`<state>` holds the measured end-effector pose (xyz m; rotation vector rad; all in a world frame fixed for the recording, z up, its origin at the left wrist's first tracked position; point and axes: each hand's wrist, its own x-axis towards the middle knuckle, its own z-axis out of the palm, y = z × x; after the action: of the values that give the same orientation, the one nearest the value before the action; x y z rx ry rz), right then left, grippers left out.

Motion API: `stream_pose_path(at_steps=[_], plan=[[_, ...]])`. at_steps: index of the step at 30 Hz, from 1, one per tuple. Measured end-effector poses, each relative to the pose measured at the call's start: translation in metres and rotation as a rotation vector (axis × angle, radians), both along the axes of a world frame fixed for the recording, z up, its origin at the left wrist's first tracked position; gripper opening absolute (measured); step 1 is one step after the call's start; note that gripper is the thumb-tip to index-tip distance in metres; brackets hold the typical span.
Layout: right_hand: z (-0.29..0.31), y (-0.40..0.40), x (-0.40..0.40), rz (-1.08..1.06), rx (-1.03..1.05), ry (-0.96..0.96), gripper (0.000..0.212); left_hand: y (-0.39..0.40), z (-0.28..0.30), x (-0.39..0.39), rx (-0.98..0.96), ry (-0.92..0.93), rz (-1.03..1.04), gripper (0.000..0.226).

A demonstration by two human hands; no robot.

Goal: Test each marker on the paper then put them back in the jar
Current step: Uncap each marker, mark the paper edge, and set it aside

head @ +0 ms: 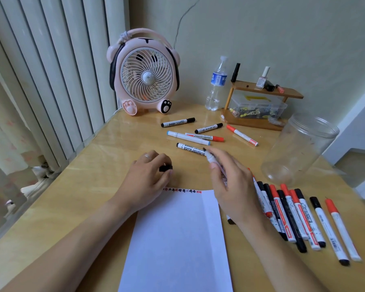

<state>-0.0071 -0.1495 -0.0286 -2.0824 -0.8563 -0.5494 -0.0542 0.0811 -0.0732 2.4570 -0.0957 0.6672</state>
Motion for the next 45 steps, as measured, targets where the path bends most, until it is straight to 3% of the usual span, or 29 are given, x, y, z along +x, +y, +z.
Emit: stream_pose_path(at_steps=[3, 5, 8, 10, 16, 20, 25, 31, 38, 45], plan=[[0.003, -0.006, -0.001, 0.032, 0.141, 0.106, 0.025, 0.0, -0.004, 0.007, 0.063, 0.09, 0.039, 0.015], [0.003, -0.007, -0.002, 0.069, 0.282, 0.311, 0.015, -0.004, -0.006, 0.009, 0.13, 0.144, 0.048, 0.019], [0.001, -0.006, -0.003, 0.186, 0.535, 0.69, 0.03, -0.009, -0.002, 0.004, 0.121, 0.186, 0.031, 0.049], [-0.003, -0.005, -0.003, 0.235, 0.612, 0.801, 0.039, -0.013, 0.002, -0.003, 0.146, 0.203, -0.044, 0.065], [-0.004, -0.002, -0.003, 0.164, 0.577, 0.725, 0.018, -0.032, 0.0, -0.018, 0.359, 0.326, -0.195, 0.079], [-0.006, 0.0, -0.008, 0.125, 0.483, 0.647, 0.026, -0.034, 0.002, -0.02, 0.412, 0.396, -0.209, 0.079], [-0.018, -0.003, -0.004, 0.039, 0.359, 0.642, 0.008, -0.025, 0.004, -0.025, 0.365, 0.452, -0.215, 0.077], [-0.015, -0.002, -0.005, 0.055, 0.246, 0.73, 0.013, -0.017, 0.008, -0.025, 0.326, 0.457, -0.231, 0.079], [-0.018, 0.0, -0.008, 0.033, 0.138, 0.653, 0.022, -0.017, 0.008, -0.025, 0.305, 0.465, -0.235, 0.084], [-0.022, 0.001, -0.005, 0.004, 0.086, 0.616, 0.009, -0.014, 0.004, -0.022, 0.284, 0.409, -0.233, 0.085]])
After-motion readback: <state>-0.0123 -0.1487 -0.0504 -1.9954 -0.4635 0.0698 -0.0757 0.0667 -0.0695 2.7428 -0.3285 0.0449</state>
